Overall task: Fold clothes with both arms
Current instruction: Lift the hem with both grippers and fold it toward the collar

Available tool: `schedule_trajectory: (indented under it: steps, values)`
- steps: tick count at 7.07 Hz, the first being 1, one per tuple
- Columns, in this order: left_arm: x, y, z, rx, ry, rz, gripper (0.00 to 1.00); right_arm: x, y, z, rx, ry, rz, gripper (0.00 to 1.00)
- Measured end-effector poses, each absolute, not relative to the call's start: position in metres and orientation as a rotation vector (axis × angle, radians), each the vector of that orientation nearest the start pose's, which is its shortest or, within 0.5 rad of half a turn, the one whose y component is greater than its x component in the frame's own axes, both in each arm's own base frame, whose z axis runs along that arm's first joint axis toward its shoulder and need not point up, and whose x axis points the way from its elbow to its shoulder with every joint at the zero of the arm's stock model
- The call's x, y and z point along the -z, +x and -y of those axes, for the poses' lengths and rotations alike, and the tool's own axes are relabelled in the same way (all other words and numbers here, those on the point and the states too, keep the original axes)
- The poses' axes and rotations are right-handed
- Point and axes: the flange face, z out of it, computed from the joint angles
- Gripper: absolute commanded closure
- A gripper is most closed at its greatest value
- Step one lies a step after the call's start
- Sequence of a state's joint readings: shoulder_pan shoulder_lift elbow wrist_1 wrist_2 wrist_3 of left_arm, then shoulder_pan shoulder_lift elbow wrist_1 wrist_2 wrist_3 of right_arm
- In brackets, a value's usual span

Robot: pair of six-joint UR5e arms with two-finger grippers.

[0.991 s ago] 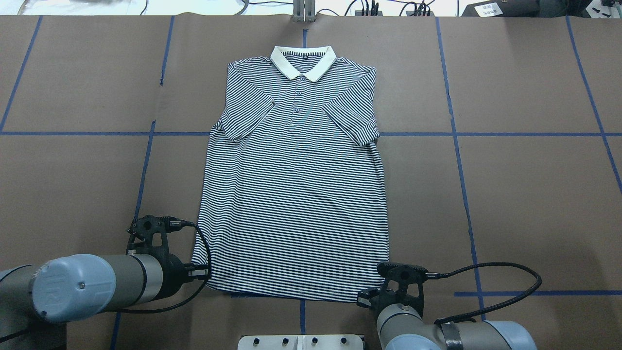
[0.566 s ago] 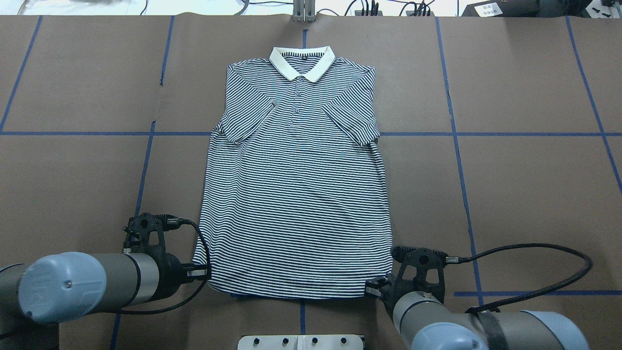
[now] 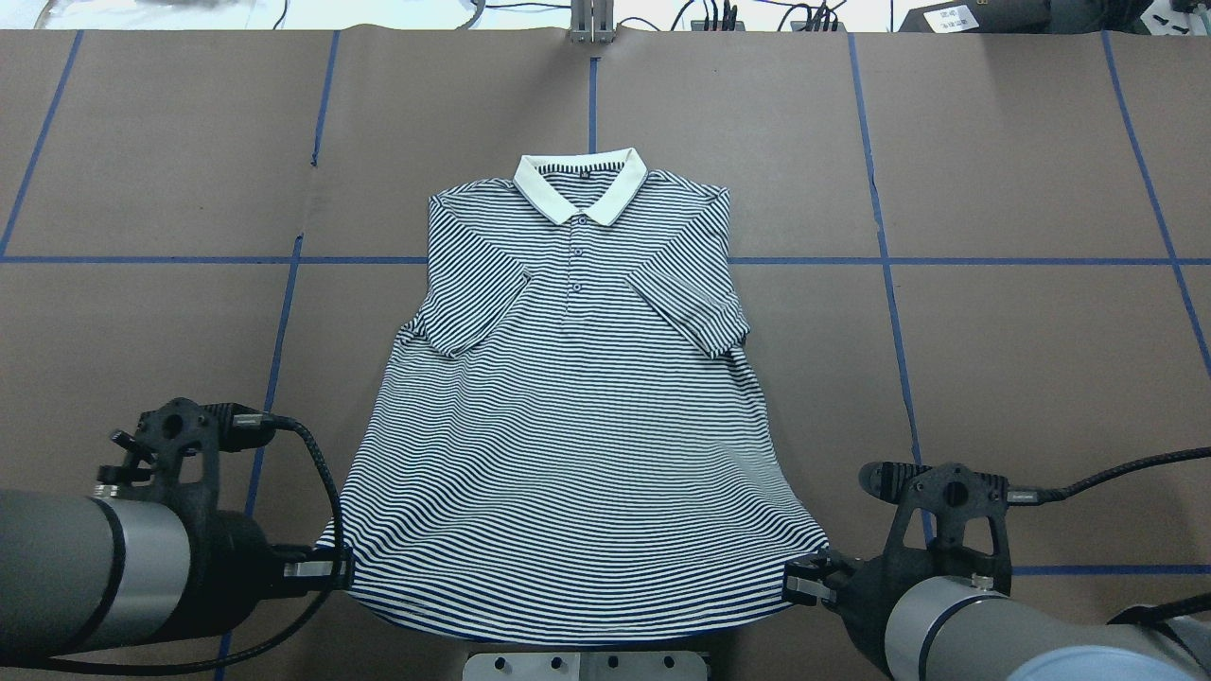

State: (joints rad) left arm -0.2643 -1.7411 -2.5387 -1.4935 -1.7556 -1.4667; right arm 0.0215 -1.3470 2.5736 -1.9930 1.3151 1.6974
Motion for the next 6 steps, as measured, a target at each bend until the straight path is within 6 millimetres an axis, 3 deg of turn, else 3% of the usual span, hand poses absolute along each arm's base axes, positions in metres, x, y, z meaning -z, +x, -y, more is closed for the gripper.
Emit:
schedule_trajectory:
  steps: [1, 2, 4, 6]
  values:
    - [-0.173, 0.328, 0.220, 0.053, 0.042, -1.053, 1.00, -0.198, -0.359, 0.176, -0.250, 0.189, 0.815, 1.00]
    - [-0.171, 0.342, 0.247, 0.056, 0.088, -1.020, 1.00, -0.191, -0.368, 0.198, -0.254, 0.208, 0.809, 1.00]
    - [-0.178, 0.363, 0.331, 0.078, 0.193, -0.925, 1.00, -0.184, -0.391, 0.288, -0.298, 0.238, 0.742, 1.00]
    - [-0.188, 0.360, 0.410, 0.113, 0.271, -0.850, 1.00, -0.184, -0.402, 0.379, -0.356, 0.264, 0.693, 1.00]
